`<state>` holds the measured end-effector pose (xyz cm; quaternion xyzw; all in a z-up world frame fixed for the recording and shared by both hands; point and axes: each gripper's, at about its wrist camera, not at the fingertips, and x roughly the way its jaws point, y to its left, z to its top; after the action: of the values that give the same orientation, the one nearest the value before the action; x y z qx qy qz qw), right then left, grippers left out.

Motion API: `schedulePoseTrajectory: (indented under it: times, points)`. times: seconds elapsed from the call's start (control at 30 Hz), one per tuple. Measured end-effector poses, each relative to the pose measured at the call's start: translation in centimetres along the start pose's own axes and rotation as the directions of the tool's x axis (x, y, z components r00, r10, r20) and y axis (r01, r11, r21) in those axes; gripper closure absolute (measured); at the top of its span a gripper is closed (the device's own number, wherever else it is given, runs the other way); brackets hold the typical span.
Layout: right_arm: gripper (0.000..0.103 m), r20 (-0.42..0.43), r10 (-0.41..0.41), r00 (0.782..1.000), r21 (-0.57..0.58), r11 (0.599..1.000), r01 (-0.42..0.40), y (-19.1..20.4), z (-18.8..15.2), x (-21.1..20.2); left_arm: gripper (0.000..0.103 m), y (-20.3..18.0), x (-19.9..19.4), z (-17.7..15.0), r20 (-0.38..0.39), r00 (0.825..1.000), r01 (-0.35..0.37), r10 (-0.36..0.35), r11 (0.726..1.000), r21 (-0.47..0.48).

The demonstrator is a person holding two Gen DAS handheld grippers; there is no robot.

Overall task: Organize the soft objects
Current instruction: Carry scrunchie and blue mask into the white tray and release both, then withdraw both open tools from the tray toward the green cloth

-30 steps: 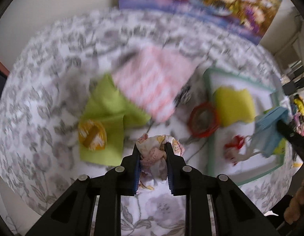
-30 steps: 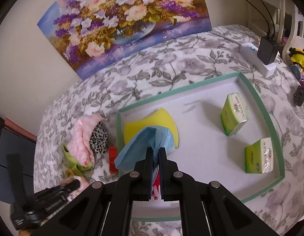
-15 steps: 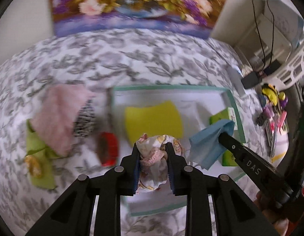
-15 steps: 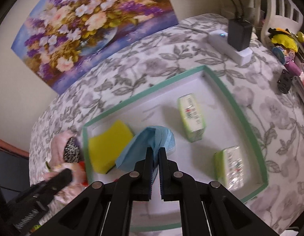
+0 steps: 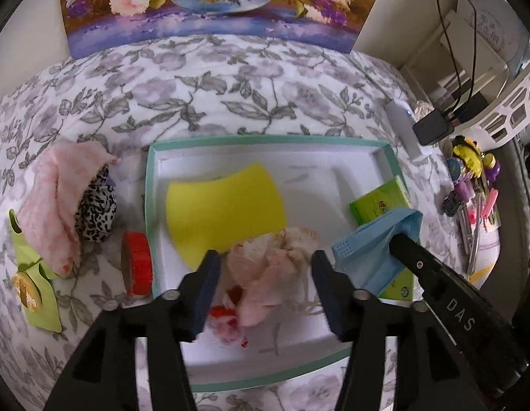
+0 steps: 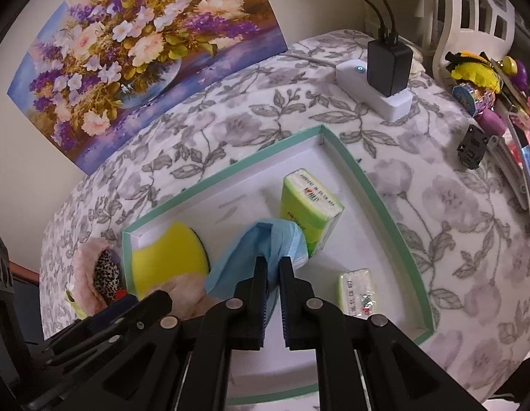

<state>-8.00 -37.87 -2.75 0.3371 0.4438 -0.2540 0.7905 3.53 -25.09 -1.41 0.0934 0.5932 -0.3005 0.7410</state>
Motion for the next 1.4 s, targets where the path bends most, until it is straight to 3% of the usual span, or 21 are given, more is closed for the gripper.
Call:
schedulePoseTrajectory:
  times: [0.1, 0.17, 0.2, 0.33, 0.57, 0.63, 1.03, 1.4]
  points:
    - [0.093, 0.012, -0.017, 1.0, -0.022, 1.0, 0.017, 0.2, 0.1, -0.7, 0.027, 0.0, -0.9, 0.1, 0.028, 1.0, 0.006, -0.006, 1.0, -0.005]
    - [0.085, 0.018, -0.034, 0.999, -0.029, 0.999, 0.035, 0.3, 0.2, -1.3, 0.018, 0.2, -1.5, 0.1, 0.05, 0.999, 0.0, 0.0, 1.0, -0.01]
    - [0.076, 0.023, -0.035, 0.999, -0.034, 0.999, 0.035, 0.4, 0.3, -1.7, 0.015, 0.3, -1.7, 0.1, 0.061, 0.998, -0.006, 0.006, 1.0, -0.013]
    - [0.047, 0.046, -0.042, 0.998, -0.072, 0.996, 0.045, 1.2, 0.4, -3.1, 0.014, 1.5, -2.8, 0.3, 0.105, 0.992, -0.061, 0.066, 0.997, -0.046]
    - [0.018, 0.06, -0.072, 0.996, -0.163, 0.983, 0.081, 2.8, 0.1, -3.6, 0.014, 4.1, -3.4, 0.3, 0.144, 0.977, -0.143, 0.16, 0.983, -0.119]
    - [0.002, 0.054, -0.074, 0.996, -0.173, 0.981, 0.082, 2.9, 0.0, -3.3, 0.013, 4.9, -3.4, 0.3, 0.144, 0.975, -0.15, 0.171, 0.978, -0.142]
    - [0.0, 0.015, -0.092, 0.996, -0.185, 0.978, 0.093, 3.3, -0.5, -1.6, 0.013, 9.3, -3.6, 0.0, 0.159, 0.962, -0.177, 0.222, 0.95, -0.257]
    - [0.0, 0.012, -0.097, 0.995, -0.185, 0.978, 0.098, 4.5, -0.6, -1.3, 0.013, 11.9, -4.8, -0.3, 0.188, 0.952, -0.177, 0.242, 0.935, -0.307]
